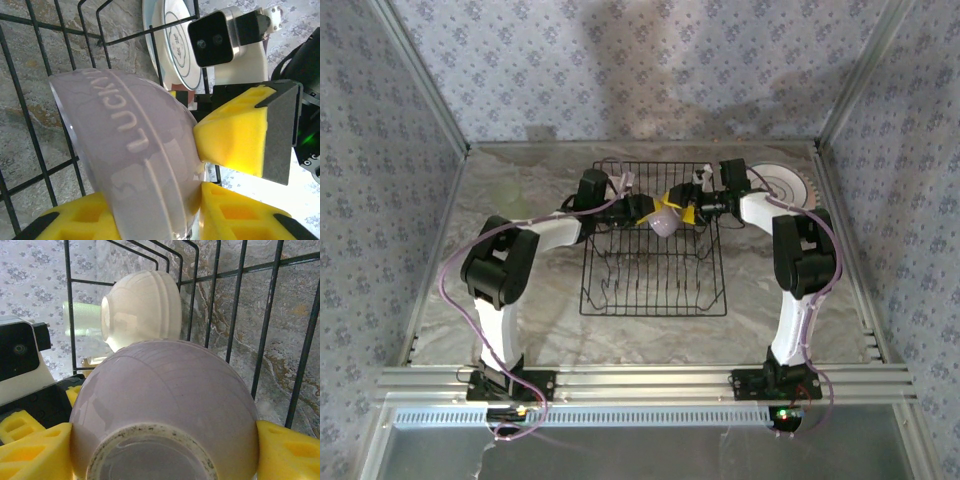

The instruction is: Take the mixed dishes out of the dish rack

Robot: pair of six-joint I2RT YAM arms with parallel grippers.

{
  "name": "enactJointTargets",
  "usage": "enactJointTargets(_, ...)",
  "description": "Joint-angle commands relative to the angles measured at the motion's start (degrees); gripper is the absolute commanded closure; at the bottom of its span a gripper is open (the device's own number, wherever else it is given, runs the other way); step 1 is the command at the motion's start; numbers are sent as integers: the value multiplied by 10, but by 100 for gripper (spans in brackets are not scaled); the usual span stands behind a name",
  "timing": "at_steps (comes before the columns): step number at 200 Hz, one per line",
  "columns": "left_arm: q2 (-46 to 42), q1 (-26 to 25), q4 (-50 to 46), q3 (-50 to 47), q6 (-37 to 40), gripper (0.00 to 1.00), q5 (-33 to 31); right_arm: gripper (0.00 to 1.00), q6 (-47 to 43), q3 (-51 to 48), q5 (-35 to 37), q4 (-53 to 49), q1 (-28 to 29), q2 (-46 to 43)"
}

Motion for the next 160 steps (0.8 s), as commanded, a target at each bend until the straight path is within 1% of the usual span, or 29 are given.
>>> enactJointTargets(1, 6, -7, 75, -4, -29, 73, -12, 39, 17, -4, -17, 10, -6, 14)
enactJointTargets(23, 16, -7, 112, -7, -59, 81, -9, 39, 27, -7, -27, 23, -6, 16)
enactJointTargets(47, 20, -8, 147, -16, -85, 88, -10, 39, 31, -8, -34, 30, -7, 16)
enactJointTargets(74, 14, -10, 167, -22, -98, 98, -7, 38, 45, -13, -45, 52, -9, 16)
enactJointTargets(80, 12, -11, 169, -22, -98, 100, -7, 36, 47, -13, -45, 56, -9, 15)
enactJointTargets(130, 1, -13, 190, -34, -113, 100, -9, 20, 64, -14, -53, 83, -12, 7)
enactJointTargets(160, 2, -13, 193, -37, -114, 100, -10, 5, 71, -16, -55, 94, -14, 2)
